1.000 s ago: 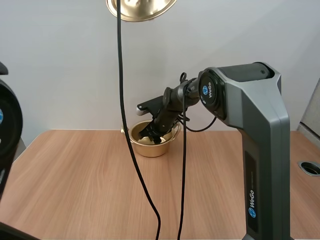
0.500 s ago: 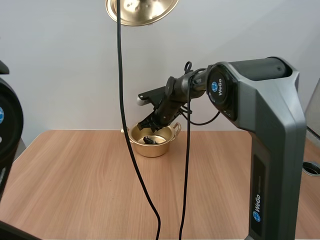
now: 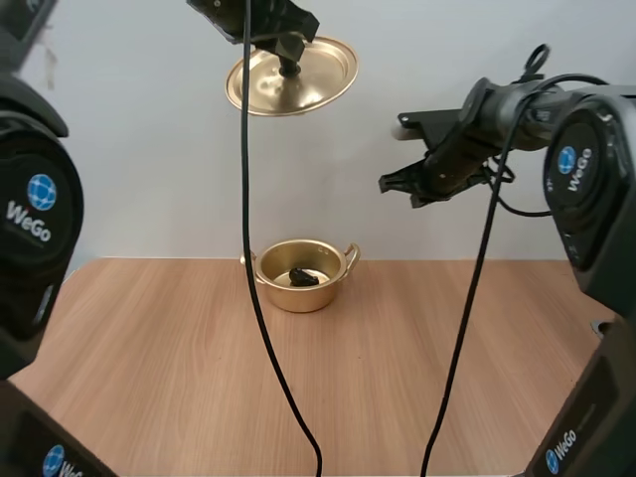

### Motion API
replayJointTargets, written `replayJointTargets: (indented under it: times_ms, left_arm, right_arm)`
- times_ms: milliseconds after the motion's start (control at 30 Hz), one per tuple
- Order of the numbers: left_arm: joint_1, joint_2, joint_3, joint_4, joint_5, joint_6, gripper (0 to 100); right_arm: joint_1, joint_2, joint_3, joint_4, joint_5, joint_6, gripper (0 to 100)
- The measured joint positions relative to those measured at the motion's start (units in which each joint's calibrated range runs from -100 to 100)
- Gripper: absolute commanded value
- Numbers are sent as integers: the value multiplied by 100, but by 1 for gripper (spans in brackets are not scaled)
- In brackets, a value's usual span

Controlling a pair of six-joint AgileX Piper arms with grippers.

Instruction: Open the pot, put the car inside, and close it

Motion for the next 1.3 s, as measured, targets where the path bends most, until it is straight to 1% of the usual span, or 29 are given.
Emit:
replayJointTargets:
  times_ms: [67,200,467,600,800,1033,1300]
  left_arm:
    - [0,219,0,54,0,0,0]
    - [0,619,0,43,0,0,0]
    - [-6,1368,0,33,0,0,0]
    - [-14,1737,78,-73,0,0,0]
    - [-14,1901,859,-29,-61,285,0]
    - [-14,1901,1840,-74,-1111,580,0]
    - [-14,1901,2465,-208,-1721,798,0]
  right_arm:
    - [-56,-248,108,-14,-21,0,0]
    - [-56,-598,222,3,-39,0,0]
    - [-56,-787,222,11,-28,0,0]
    - [-56,-791,222,11,-7,0,0]
    - [-56,-791,222,11,-7,0,0]
    - [-56,-791,222,44,-40,0,0]
    - [-56,-791,222,181,-19,-24,0]
